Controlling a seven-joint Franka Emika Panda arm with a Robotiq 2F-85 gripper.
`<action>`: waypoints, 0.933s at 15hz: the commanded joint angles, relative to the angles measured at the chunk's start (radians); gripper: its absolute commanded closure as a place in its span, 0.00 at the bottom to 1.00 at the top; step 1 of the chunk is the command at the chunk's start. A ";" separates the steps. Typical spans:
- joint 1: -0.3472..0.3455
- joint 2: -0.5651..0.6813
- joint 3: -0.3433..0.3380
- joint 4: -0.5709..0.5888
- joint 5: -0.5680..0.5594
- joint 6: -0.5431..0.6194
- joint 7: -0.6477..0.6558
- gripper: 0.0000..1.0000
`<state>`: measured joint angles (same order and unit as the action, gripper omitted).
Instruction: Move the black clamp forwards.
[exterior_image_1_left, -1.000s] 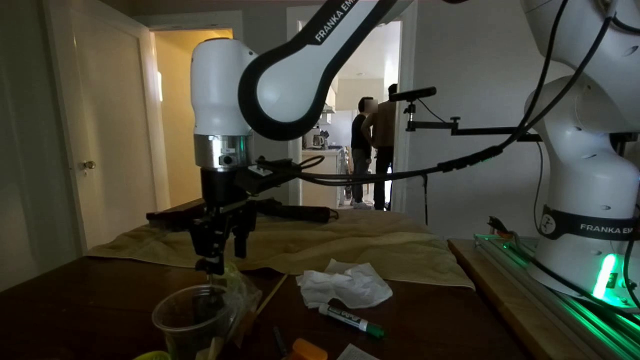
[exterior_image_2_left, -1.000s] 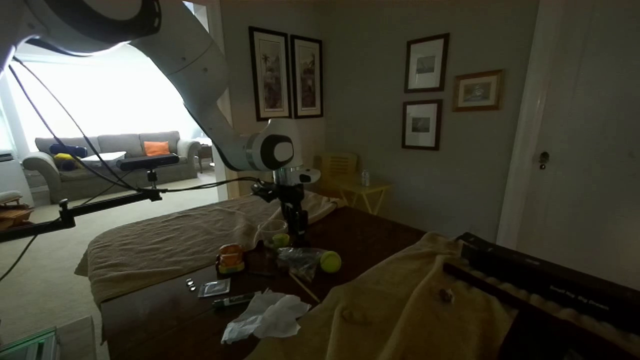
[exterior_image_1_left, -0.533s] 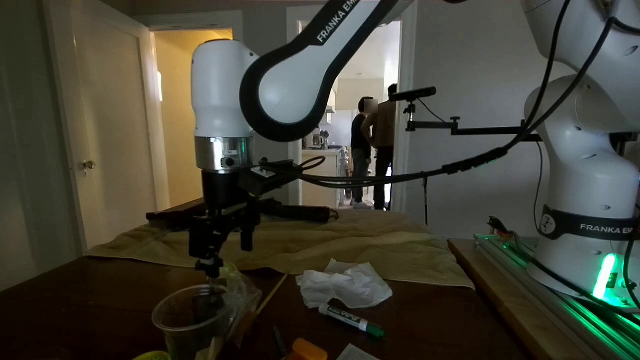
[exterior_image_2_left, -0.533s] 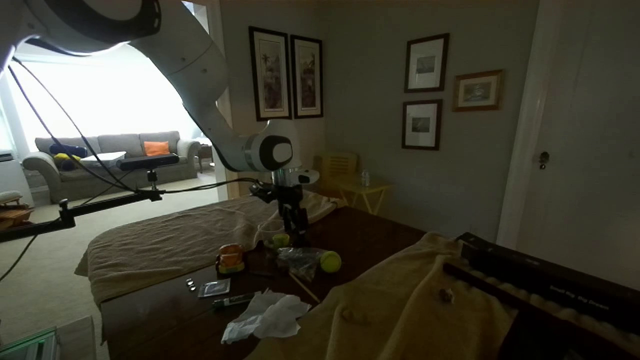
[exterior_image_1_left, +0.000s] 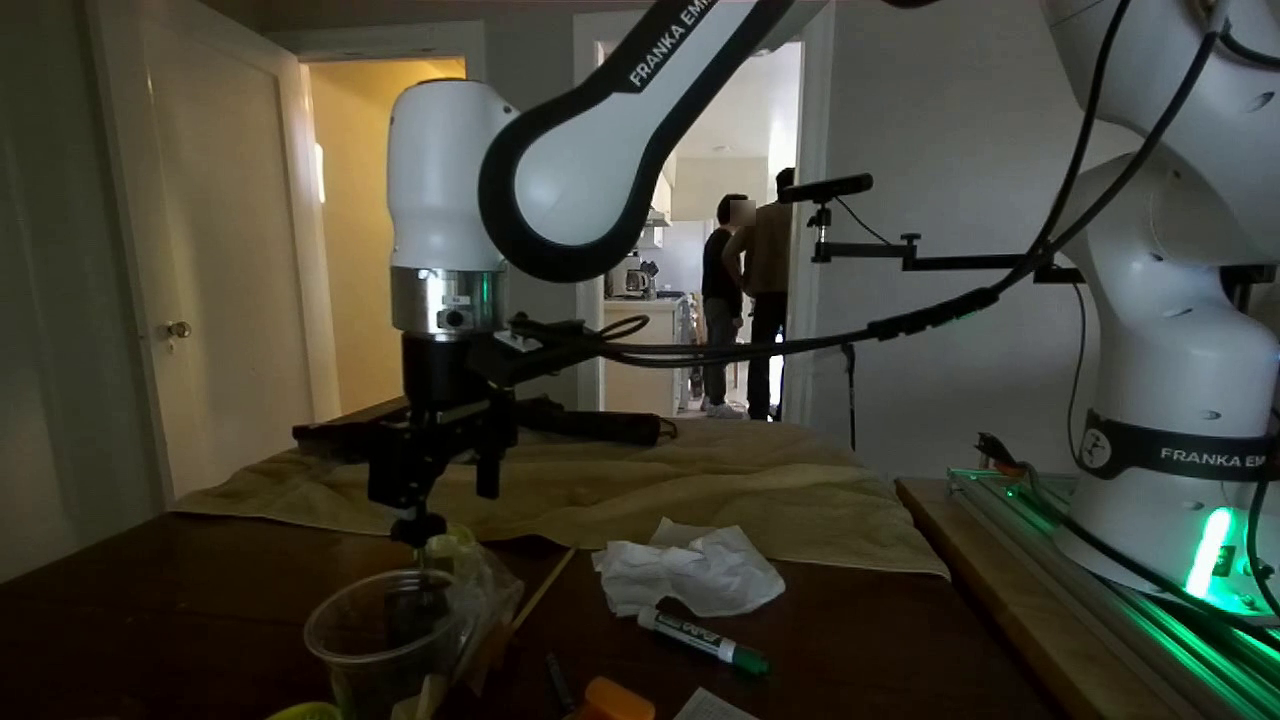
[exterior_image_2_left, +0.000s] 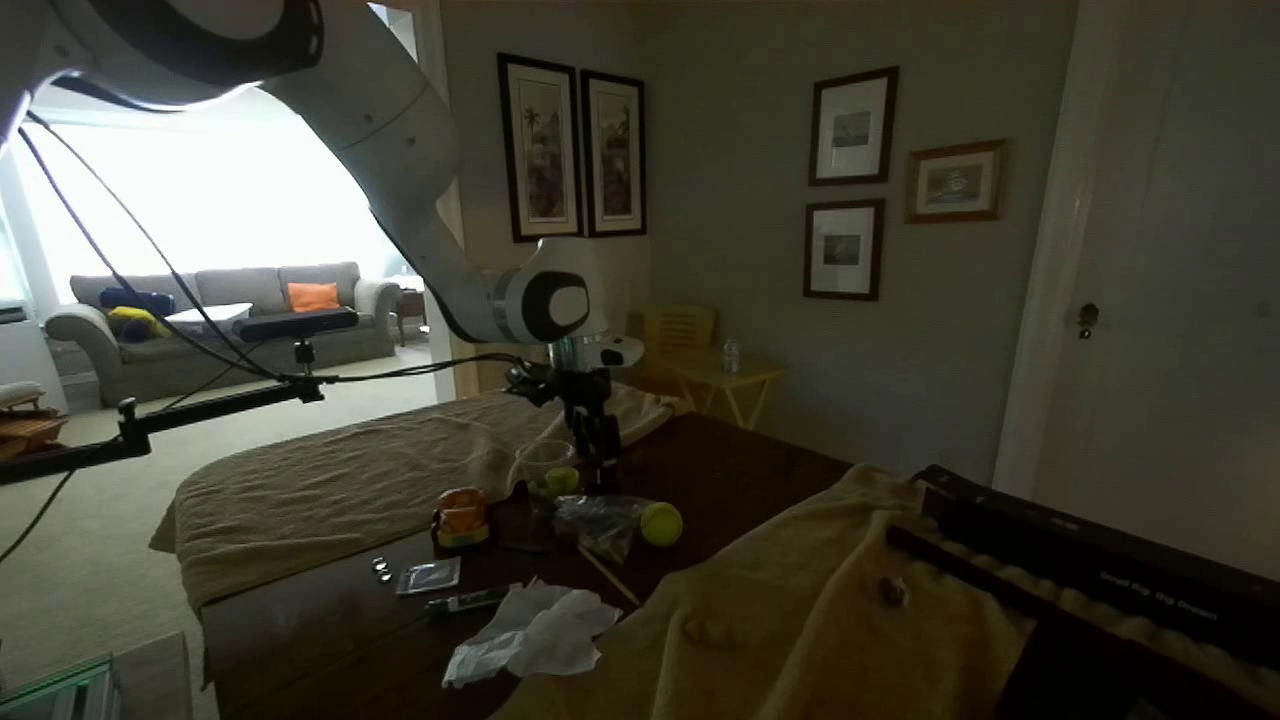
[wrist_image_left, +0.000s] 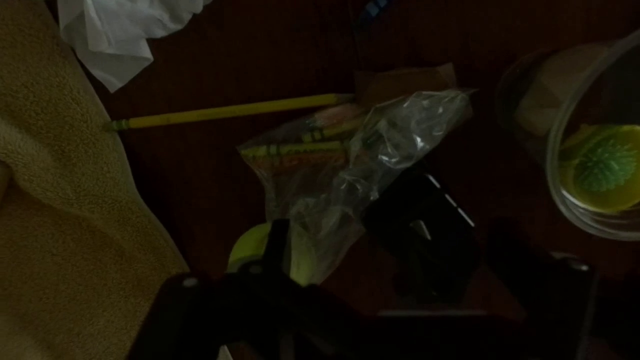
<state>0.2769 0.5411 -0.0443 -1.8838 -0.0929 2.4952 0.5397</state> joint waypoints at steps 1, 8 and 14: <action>-0.007 -0.009 0.003 -0.014 0.034 0.034 0.028 0.00; -0.006 -0.005 0.003 -0.009 0.034 0.022 0.035 0.46; -0.006 -0.009 0.004 -0.010 0.034 0.019 0.032 0.77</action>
<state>0.2739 0.5421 -0.0463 -1.8838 -0.0828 2.5068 0.5628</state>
